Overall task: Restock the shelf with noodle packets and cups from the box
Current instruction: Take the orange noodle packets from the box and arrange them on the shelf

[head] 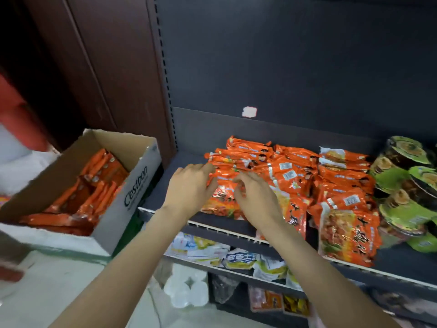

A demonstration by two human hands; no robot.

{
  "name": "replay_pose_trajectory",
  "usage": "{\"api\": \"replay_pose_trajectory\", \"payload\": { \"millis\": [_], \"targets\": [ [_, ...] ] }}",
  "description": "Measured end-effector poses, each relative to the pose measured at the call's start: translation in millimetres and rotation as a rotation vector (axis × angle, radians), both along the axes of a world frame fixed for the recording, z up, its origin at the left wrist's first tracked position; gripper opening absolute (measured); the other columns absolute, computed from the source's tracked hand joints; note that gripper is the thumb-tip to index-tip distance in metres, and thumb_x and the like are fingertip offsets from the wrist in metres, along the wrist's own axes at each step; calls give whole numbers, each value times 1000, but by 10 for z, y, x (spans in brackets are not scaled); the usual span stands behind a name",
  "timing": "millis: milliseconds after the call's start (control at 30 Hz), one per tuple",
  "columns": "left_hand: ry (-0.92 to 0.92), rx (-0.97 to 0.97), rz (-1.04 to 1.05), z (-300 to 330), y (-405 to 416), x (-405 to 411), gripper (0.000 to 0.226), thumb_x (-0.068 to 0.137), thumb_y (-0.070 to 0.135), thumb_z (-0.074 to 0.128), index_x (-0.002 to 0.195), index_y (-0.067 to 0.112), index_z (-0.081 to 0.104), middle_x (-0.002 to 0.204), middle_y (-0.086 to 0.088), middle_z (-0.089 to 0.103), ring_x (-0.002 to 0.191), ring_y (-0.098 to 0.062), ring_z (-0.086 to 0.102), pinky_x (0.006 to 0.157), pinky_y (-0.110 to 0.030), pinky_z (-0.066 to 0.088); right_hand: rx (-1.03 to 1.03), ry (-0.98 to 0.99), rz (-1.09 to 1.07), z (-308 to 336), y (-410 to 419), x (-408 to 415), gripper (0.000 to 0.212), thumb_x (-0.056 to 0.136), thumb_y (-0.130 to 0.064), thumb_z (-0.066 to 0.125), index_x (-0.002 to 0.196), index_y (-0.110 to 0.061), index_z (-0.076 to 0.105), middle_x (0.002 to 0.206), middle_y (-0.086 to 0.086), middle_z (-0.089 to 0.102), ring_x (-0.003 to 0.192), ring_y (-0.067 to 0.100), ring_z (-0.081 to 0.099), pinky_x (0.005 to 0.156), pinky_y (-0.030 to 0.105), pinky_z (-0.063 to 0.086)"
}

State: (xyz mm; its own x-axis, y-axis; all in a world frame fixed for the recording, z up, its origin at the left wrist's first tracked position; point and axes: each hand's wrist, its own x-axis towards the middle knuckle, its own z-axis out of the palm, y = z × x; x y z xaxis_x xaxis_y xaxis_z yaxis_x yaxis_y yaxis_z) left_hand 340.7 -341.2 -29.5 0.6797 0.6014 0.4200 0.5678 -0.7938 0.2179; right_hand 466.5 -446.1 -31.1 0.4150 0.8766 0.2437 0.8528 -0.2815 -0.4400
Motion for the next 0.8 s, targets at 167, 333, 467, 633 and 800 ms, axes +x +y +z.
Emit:
{"api": "replay_pose_trajectory", "payload": {
  "millis": [167, 333, 467, 633, 800],
  "targets": [
    [-71, -61, 88, 38, 692, -1235, 19, 82, 28, 53, 88, 13, 63, 76, -7, 67, 74, -34, 64, 58, -36, 49, 17, 68, 58, 15, 753, -992, 21, 89, -14, 51, 106, -14, 62, 101, 7, 60, 97, 26, 57, 81, 38, 47],
    [-15, -141, 188, -128, 1388, -2241, 16, 88, 27, 57, 99, 16, 62, 92, -4, 67, 87, -29, 63, 66, -37, 51, -35, 90, 112, -85, 1442, -1866, 20, 92, -18, 49, 107, -17, 61, 102, 2, 58, 97, 21, 57, 76, 36, 48],
    [-6, -289, 275, -356, 1896, -2767, 21, 90, 29, 54, 106, 17, 62, 104, -5, 65, 95, -28, 61, 77, -42, 52, -100, 115, 172, -181, 1930, -2365, 19, 93, -19, 48, 108, -17, 61, 104, 1, 56, 95, 19, 56, 75, 36, 48],
    [41, -365, 351, -613, 2518, -3051, 28, 89, 26, 56, 113, 11, 59, 110, -14, 58, 104, -34, 55, 88, -43, 47, -179, 152, 192, -409, 2577, -2621, 21, 93, -21, 50, 112, -20, 59, 110, 1, 56, 101, 22, 58, 81, 39, 50],
    [123, -336, 440, -782, 3145, -3148, 47, 88, 25, 55, 131, 9, 47, 125, -14, 50, 116, -34, 45, 96, -47, 42, -228, 190, 214, -676, 3307, -2654, 28, 93, -20, 52, 120, -17, 56, 118, 4, 55, 110, 20, 55, 90, 31, 43]
  ]
}}
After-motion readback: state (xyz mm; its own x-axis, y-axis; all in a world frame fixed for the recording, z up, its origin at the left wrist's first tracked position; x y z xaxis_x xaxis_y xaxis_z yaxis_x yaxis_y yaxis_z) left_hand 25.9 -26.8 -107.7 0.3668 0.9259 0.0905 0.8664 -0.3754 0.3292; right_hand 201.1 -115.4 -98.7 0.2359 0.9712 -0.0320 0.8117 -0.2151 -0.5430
